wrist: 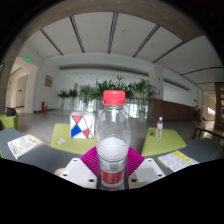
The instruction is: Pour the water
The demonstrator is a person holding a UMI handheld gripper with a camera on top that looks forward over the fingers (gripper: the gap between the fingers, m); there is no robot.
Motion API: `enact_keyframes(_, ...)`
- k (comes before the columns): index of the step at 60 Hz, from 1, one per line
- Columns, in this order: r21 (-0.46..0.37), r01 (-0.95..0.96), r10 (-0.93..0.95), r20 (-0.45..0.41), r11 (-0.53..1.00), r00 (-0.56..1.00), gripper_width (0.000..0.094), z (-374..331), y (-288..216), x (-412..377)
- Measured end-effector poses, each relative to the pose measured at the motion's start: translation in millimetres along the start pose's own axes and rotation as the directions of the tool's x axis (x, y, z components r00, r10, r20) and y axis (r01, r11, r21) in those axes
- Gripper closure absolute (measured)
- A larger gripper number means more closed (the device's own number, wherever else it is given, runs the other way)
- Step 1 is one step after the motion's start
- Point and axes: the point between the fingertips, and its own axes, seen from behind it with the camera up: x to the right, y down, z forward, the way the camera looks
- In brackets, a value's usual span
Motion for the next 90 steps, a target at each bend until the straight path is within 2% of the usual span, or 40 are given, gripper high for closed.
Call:
enact_keyframes(6, -0.097, -0.027, 0.027, -0.007, 0.995, 1.0, 0.0633, 12.3, 57.0, 2.7)
enact_keyframes(16, -0.205, -0.032, 0.029, -0.02, 0.978, 0.999, 0.0622, 14.8, 134.9, 15.4)
enact_keyframes(18, -0.166, -0.037, 0.035, -0.019, 0.985, 0.999, 0.0631, 18.3, 128.3, 15.6)
enact_keyframes(24, -0.177, -0.062, 0.058, -0.027, 0.982, 0.998, 0.0585, 20.6, 131.2, 17.5)
enact_keyframes(25, -0.177, -0.059, 0.056, -0.027, 0.982, 0.998, 0.0539, 19.8, 131.3, 17.3)
enact_keyframes(32, -0.207, -0.044, 0.038, -0.033, 0.977, 0.999, 0.0401, 14.8, 130.4, 17.4)
enact_keyframes(34, -0.226, -0.043, 0.034, -0.045, 0.973, 0.998, 0.033, 11.5, 130.8, 20.0)
enact_keyframes(38, -0.26, -0.045, 0.028, -0.068, 0.965, 0.997, 0.0057, 1.4, 131.4, 22.7)
enact_keyframes(41, -0.281, -0.05, 0.027, -0.084, 0.958, 0.996, 0.0112, -12.3, 126.7, 22.1)
enact_keyframes(45, -0.276, -0.043, 0.019, -0.088, 0.96, 0.996, 0.0069, -32.5, 113.1, 19.5)
enact_keyframes(53, -0.305, -0.027, 0.002, -0.082, 0.952, 0.997, 0.0084, -97.4, 90.4, 1.5)
enact_keyframes(62, -0.335, -0.051, 0.011, -0.118, 0.941, 0.993, 0.0084, -190.0, 73.5, -16.1)
enact_keyframes(78, -0.352, -0.076, 0.022, -0.155, 0.933, 0.988, 0.0085, -350.7, 66.0, -45.5)
enact_keyframes(90, -0.342, -0.072, 0.017, -0.162, 0.937, 0.987, 0.0084, -431.4, 56.2, -54.5)
